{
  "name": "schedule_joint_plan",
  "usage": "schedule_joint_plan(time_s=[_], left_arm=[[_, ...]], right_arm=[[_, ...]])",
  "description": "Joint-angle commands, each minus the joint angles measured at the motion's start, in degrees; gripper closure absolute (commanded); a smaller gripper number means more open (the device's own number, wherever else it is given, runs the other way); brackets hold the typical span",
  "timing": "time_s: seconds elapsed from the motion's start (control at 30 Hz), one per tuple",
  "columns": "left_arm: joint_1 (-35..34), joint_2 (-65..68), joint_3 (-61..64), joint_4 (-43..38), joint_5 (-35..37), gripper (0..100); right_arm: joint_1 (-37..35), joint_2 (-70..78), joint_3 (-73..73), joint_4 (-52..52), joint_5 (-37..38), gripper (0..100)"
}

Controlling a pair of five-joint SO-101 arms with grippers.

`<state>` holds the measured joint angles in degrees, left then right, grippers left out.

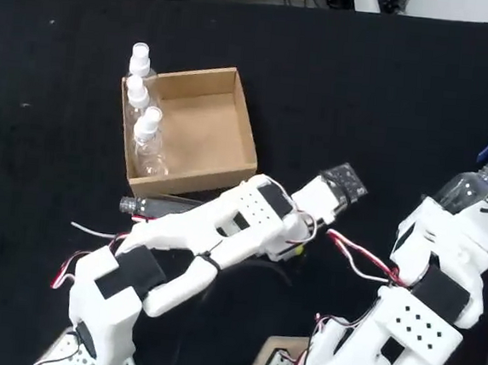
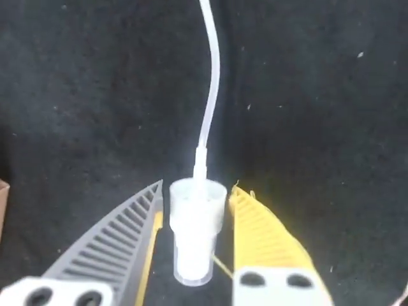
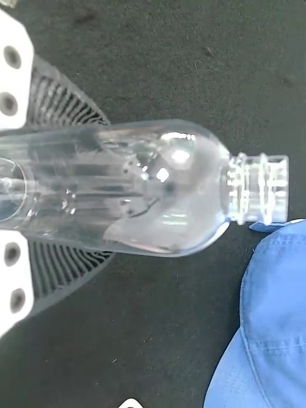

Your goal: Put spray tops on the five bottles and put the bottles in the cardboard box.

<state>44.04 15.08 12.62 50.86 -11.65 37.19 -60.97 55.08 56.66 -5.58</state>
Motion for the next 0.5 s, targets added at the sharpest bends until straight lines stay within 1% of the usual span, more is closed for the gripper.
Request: schedule_joint_plan(time_s=[0.0, 0.23, 0.37, 0.47], left_arm=[[-0.04, -2.20, -2.24, 3.78, -0.09, 97], [0.57, -2.29, -1.89, 6.59, 0.00, 97], [0.48, -2.29, 0.75, 7.12, -0.35, 97], [-1.71, -2.29, 2.24, 6.68, -0.53, 97]], right_arm=[[-0.88, -1.10, -0.75, -1.49, 0.62, 98.4], [-0.97, -1.01, -0.40, -1.41, 0.62, 98.5], [-0.97, -1.01, 0.22, -1.76, 0.62, 98.5], [-0.97, -1.01, -0.04, -1.76, 0.62, 98.5]])
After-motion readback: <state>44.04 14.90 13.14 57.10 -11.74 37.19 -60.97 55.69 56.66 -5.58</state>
